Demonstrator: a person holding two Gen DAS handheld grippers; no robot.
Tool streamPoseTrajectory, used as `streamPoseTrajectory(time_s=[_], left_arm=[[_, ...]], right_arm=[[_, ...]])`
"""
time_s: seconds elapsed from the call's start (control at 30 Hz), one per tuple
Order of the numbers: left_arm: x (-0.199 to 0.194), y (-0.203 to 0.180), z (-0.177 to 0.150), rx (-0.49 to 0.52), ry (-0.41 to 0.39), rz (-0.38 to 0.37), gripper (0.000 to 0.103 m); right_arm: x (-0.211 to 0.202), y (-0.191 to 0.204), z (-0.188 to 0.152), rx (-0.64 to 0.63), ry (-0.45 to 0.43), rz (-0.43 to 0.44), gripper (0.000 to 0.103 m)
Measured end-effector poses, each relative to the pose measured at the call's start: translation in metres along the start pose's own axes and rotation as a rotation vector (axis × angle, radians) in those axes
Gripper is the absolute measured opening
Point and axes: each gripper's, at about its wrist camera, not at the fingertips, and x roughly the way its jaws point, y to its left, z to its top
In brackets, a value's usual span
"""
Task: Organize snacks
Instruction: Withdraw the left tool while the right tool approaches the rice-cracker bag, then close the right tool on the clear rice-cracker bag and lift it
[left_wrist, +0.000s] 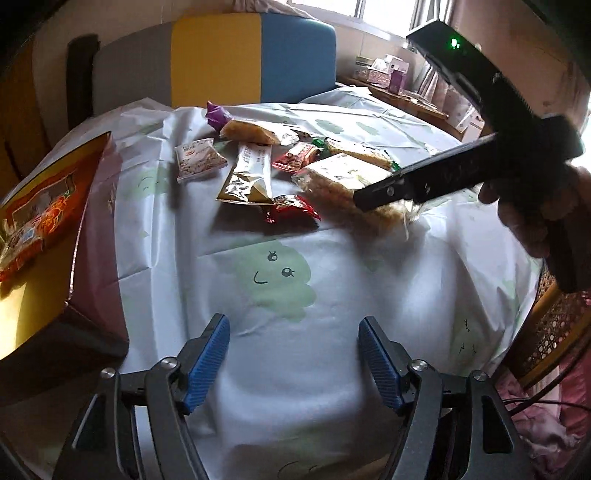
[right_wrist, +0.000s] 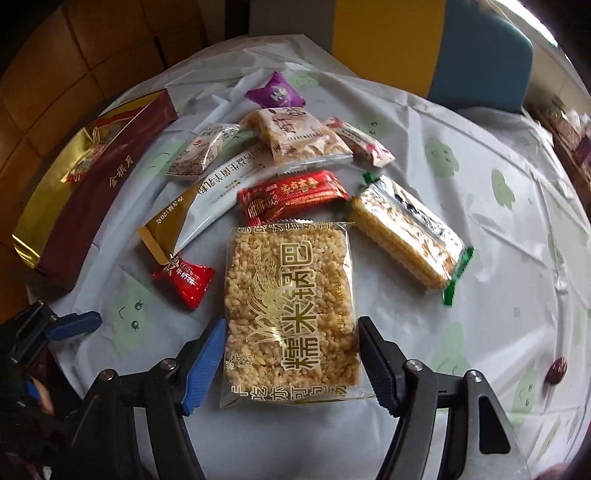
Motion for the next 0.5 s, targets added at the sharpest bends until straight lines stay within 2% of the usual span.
streamPoseTrajectory(time_s=[0.2,0.37,0.5], left_arm=[[-0.001,-0.003,-0.005,0.018,-0.036,-0.006,0.077],[-0.001,-0.003,-0.006,0.015,-0.055,-0.014,0.078],[-0.001,-0.003,-0.006,0.013,-0.059,-0.014,0.078]], right_arm=[[-0.018,0.002,0.006,0.024,-0.017,0.025,0.071],[-0.032,0.025,0.021,-0.052,-0.034,0.035,0.069],[-0.028,0.034,0.026,-0.096,-0.011,-0.007,0.066]])
